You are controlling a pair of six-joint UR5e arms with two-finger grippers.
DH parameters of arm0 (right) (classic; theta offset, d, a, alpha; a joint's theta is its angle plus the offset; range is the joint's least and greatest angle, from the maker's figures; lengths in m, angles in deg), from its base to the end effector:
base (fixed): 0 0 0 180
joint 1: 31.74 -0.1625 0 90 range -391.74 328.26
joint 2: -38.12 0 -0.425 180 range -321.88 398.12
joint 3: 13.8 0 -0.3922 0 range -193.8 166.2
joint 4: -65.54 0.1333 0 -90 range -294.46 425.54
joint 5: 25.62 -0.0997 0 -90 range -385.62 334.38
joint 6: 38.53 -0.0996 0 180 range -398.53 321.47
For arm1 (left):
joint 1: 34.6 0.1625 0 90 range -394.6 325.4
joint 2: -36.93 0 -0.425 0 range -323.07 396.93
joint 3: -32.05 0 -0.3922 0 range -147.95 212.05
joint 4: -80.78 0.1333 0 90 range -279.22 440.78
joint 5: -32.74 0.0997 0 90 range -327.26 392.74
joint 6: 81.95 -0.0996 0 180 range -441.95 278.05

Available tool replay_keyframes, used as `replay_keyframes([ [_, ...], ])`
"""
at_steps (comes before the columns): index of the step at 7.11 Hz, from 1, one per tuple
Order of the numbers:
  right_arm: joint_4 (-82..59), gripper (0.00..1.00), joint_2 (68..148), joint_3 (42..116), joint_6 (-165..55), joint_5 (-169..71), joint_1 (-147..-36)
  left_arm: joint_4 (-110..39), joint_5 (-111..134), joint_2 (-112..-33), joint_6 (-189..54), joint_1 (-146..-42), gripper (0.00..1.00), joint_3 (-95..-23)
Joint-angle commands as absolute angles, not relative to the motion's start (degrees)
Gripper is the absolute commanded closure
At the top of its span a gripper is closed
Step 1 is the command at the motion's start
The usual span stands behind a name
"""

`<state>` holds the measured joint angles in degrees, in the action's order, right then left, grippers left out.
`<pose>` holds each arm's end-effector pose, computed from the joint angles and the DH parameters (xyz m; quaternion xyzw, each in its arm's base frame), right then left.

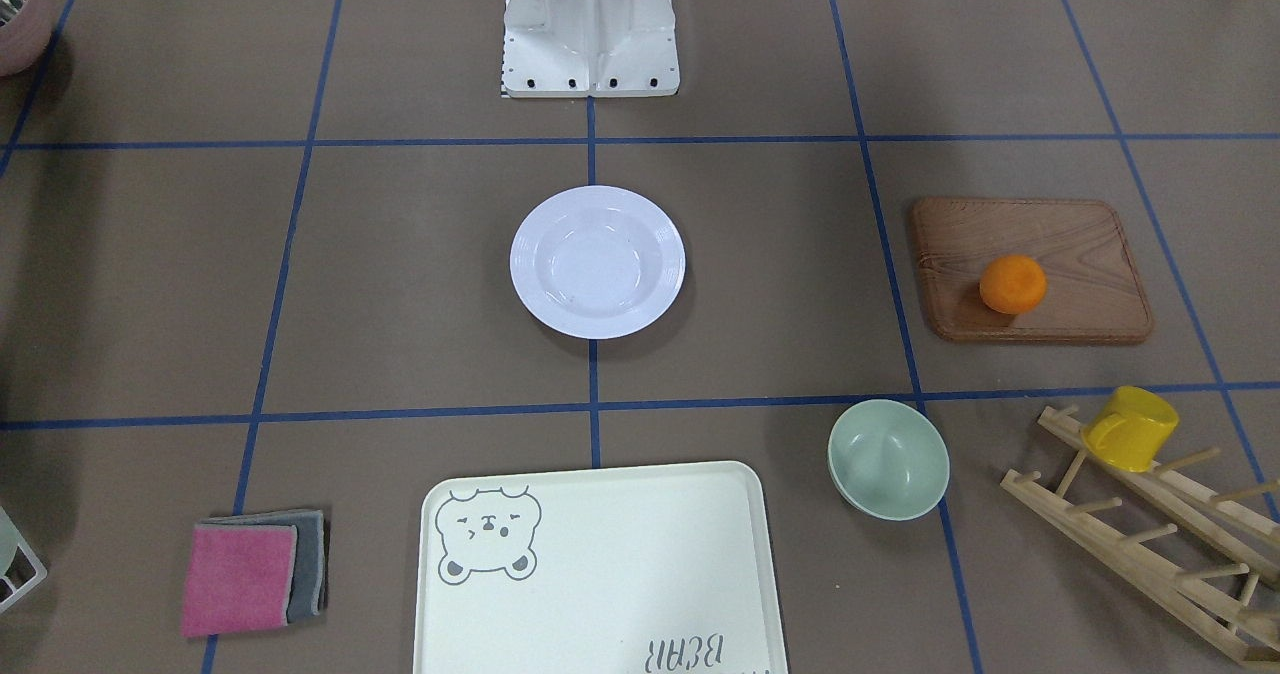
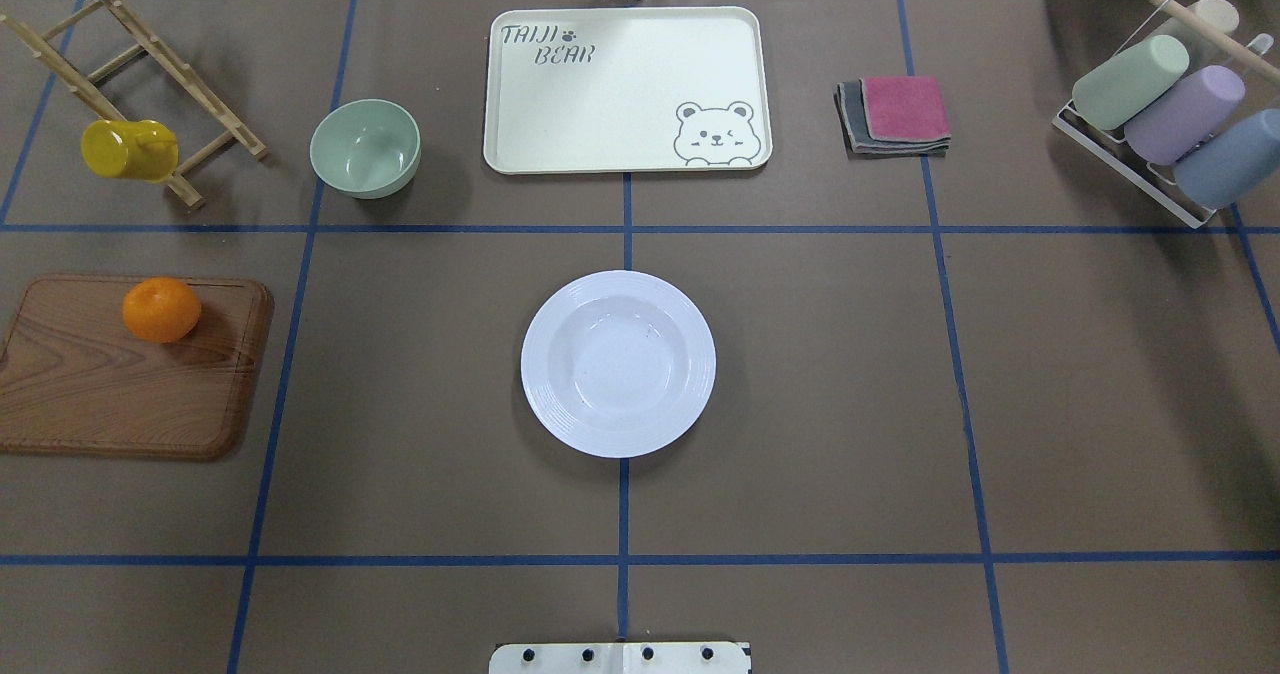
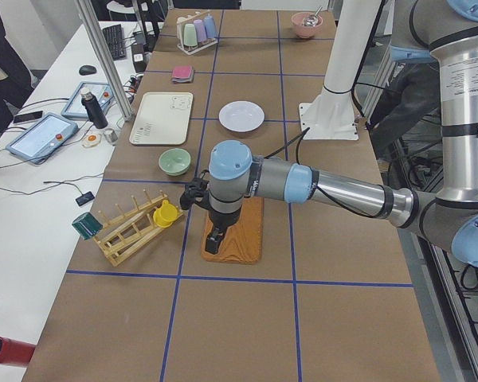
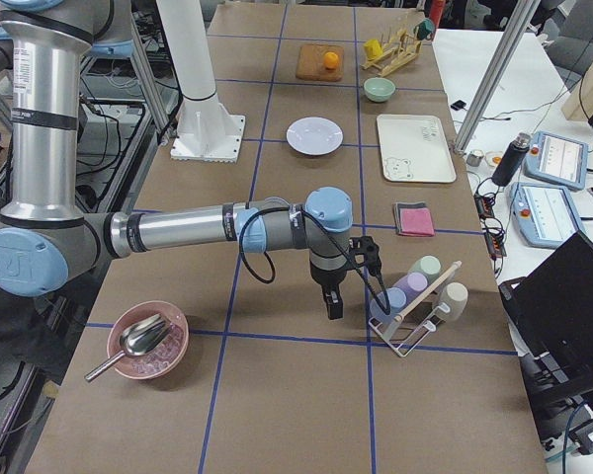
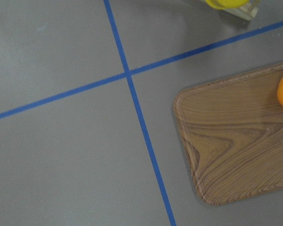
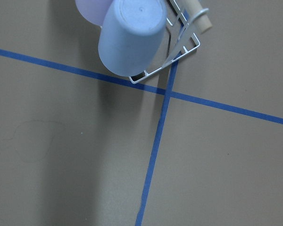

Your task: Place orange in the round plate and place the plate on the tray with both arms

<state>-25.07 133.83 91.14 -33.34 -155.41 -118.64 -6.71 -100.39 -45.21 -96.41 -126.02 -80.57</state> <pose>0.0449 -0.4580 0.5832 0.0768 -0.3380 -0.0933 0.9334 -0.0759 -0.4322 0.5335 0.1488 0.3482 0.1440 0.9143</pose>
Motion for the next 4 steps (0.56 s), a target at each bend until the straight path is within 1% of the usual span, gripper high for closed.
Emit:
replay_keyframes([
  [1,-25.08,0.00,131.82,91.14,-34.74,-156.40,-118.40,-12.62,-101.98,-45.69,-96.19,-124.87,0.01,-80.98],
  [2,-24.55,0.00,131.64,92.27,-41.54,-155.71,-116.14,-13.26,-104.43,-46.65,-91.83,-118.33,0.01,-80.89],
  [4,-23.15,0.00,130.85,93.60,-48.80,-154.65,-112.70,-23.75,-102.28,-47.71,-64.16,-108.30,0.01,-80.63],
])
